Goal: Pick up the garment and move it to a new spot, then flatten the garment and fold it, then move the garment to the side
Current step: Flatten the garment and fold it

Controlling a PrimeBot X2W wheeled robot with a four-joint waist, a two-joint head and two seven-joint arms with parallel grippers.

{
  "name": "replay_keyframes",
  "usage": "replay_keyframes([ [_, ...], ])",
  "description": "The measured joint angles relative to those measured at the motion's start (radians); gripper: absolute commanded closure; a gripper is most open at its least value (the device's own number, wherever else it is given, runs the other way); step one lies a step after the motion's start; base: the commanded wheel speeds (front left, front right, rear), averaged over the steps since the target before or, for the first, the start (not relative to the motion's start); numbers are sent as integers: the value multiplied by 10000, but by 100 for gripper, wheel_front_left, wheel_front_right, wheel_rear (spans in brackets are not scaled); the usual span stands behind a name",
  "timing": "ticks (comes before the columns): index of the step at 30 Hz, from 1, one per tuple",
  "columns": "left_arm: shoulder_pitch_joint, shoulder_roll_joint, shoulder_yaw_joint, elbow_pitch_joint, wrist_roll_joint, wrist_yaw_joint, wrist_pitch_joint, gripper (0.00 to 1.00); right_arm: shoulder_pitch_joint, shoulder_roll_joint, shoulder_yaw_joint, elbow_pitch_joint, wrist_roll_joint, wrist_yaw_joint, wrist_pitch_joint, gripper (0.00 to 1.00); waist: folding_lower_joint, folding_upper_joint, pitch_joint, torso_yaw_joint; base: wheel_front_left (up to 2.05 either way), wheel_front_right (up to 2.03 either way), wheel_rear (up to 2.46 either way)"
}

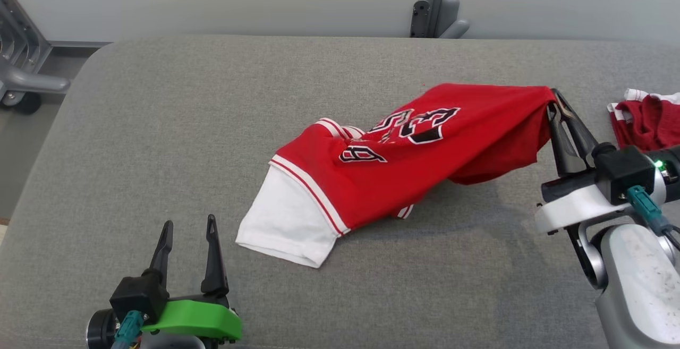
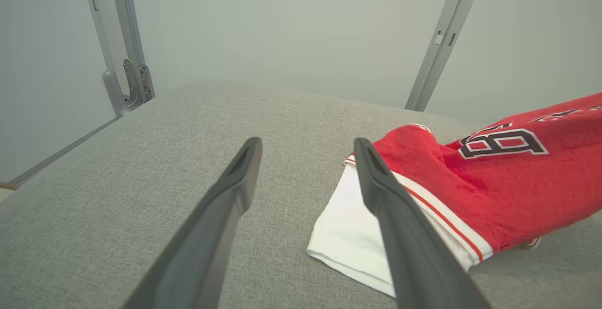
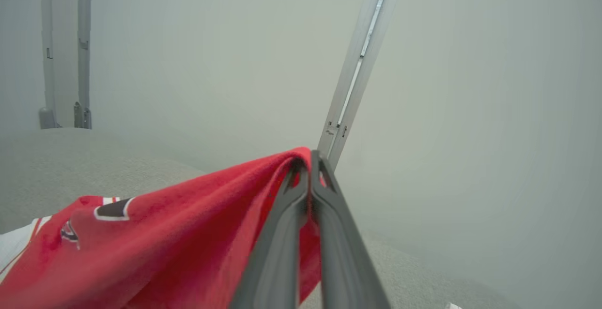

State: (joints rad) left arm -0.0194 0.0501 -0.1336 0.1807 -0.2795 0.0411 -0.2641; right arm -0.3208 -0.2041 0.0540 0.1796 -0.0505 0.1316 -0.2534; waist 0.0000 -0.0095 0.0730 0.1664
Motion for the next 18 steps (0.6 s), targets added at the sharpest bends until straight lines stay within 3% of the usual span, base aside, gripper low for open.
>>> replay_keyframes([
  [4,2,0,-12,-35,-15,0,2,0,459,-33,-176,-1358,-63,0,598,100,0,0,-9,-37,0,0,0],
  [8,-34,0,-96,-54,-121,-2,2,0,538,-305,-134,-1463,90,0,1133,100,0,0,131,70,0,0,0],
  [18,-461,0,-387,-31,-282,31,0,0,-2000,-1691,736,2339,410,0,1306,100,0,0,719,722,0,0,0],
])
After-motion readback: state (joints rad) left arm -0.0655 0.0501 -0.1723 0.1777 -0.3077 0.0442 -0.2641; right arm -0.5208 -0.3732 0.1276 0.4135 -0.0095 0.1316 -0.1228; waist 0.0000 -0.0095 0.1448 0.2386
